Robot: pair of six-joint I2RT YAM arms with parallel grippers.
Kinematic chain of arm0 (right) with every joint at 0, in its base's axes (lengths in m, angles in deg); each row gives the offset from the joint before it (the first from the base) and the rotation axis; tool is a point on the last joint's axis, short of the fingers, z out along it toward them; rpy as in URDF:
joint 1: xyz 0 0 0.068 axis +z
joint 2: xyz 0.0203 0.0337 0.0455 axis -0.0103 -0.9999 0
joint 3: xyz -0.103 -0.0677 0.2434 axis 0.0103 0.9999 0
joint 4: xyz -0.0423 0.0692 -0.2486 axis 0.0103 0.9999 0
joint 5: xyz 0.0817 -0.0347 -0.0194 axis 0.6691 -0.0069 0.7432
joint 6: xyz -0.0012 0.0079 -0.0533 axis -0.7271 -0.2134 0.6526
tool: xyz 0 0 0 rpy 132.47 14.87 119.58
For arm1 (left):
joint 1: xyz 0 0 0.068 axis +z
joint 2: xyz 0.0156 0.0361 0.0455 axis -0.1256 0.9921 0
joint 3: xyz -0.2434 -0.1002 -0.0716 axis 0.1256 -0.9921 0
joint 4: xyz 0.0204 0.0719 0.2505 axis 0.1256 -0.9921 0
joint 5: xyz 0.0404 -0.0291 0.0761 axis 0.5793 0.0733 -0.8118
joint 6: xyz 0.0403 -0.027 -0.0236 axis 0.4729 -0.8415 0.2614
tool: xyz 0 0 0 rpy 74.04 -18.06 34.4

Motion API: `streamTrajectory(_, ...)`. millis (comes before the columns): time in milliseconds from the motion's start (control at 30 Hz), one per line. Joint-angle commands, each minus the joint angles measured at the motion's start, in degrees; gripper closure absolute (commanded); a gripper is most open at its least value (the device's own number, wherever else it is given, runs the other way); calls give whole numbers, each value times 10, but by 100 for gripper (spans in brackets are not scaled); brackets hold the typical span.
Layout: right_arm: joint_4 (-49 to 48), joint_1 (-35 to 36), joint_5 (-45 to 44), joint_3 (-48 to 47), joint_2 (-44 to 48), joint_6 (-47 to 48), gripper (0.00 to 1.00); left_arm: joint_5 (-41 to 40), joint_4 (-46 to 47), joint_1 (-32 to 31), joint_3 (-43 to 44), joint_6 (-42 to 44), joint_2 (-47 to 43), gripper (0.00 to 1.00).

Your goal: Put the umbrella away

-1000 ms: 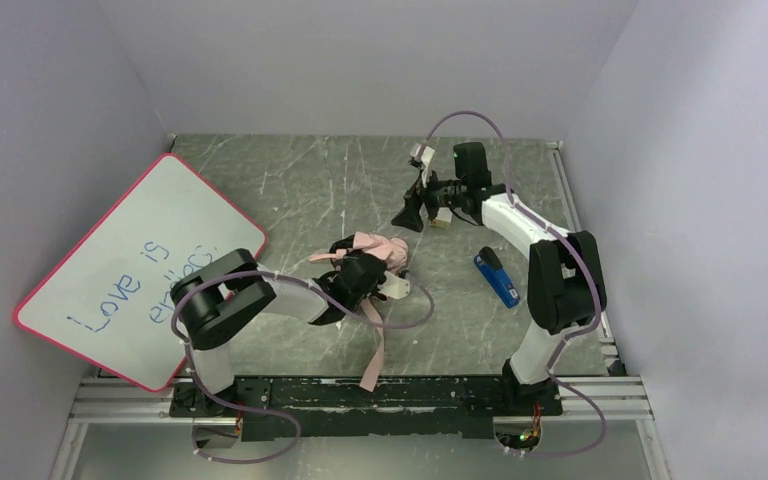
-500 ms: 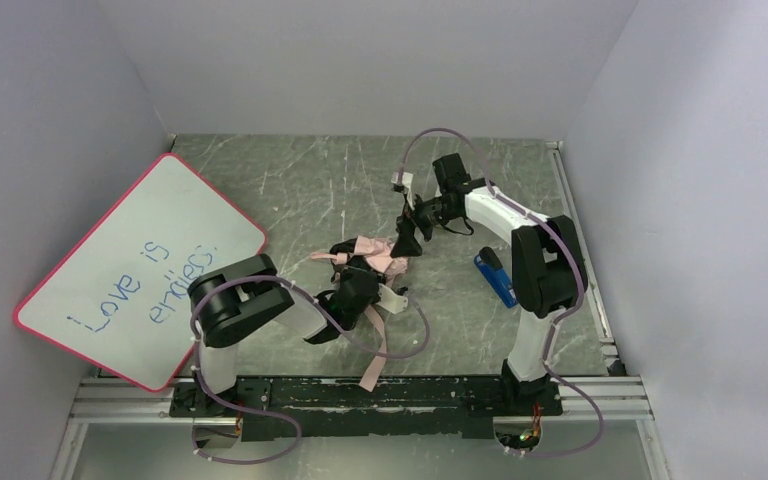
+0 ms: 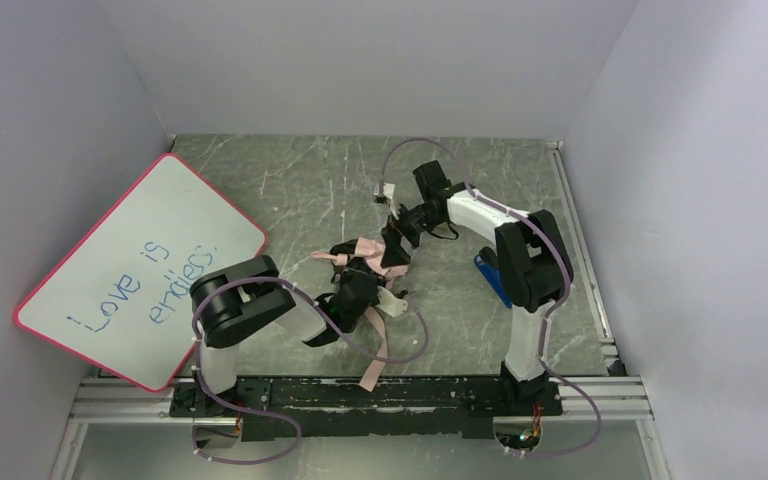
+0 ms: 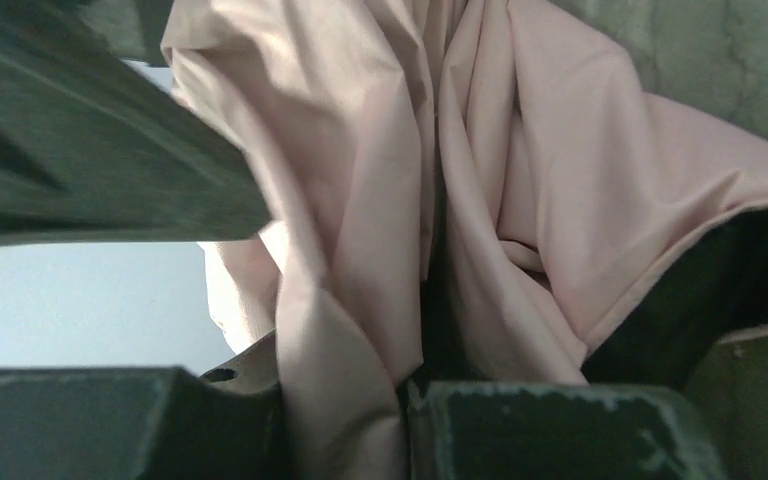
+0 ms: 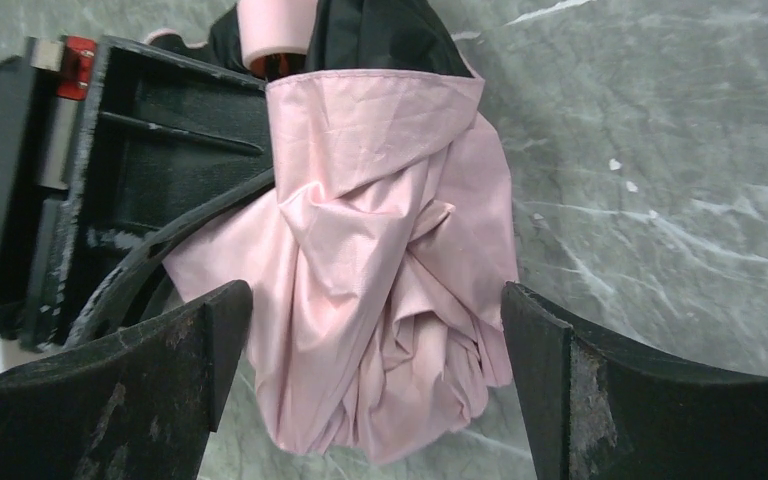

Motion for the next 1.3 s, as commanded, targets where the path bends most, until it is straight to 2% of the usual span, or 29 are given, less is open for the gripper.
streamTrajectory(0, -2, 14, -29, -13, -29, -2, 0, 26, -34, -13, -17, 3, 13, 95)
streamTrajectory(200, -16, 38, -95, -7, -65, -5, 1, 28, -28, -15, -23, 4, 8, 95)
streamTrajectory(300, -27, 44, -124, 0, -80, -9, 6, 29, -27, -16, -24, 1, 4, 95)
streamTrajectory(367, -30, 48, -142, 5, -84, -5, 15, 29, -25, -17, -25, -2, 1, 95)
streamTrajectory(400, -23, 51, -154, 6, -92, 3, 28, 26, -16, -17, -25, -7, -6, 95)
streamTrajectory(533, -28, 53, -172, 14, -92, 5, 60, 20, 2, -17, -28, -14, -27, 79)
streamTrajectory(633, -31, 54, -173, 20, -90, 8, 71, 19, 8, -17, -33, -22, -57, 55)
streamTrajectory(767, -34, 55, -182, 21, -89, 7, 81, 22, -15, -19, -30, -42, -109, 36)
streamTrajectory(800, -37, 57, -187, 22, -88, 5, 83, 25, -26, -19, -29, -51, -125, 30)
streamTrajectory(933, -50, 59, -210, 29, -81, 1, 84, 37, -86, -28, -26, -97, -207, 21)
streamTrajectory(1000, -60, 62, -227, 35, -75, 0, 85, 53, -122, -34, -32, -130, -263, 20)
streamTrajectory(1133, -95, 75, -269, 60, -61, 1, 85, 110, -262, -34, -28, -252, -409, 22)
streamTrajectory(1267, -124, 98, -299, 78, -50, 5, 85, 126, -329, -14, -32, -366, -549, 20)
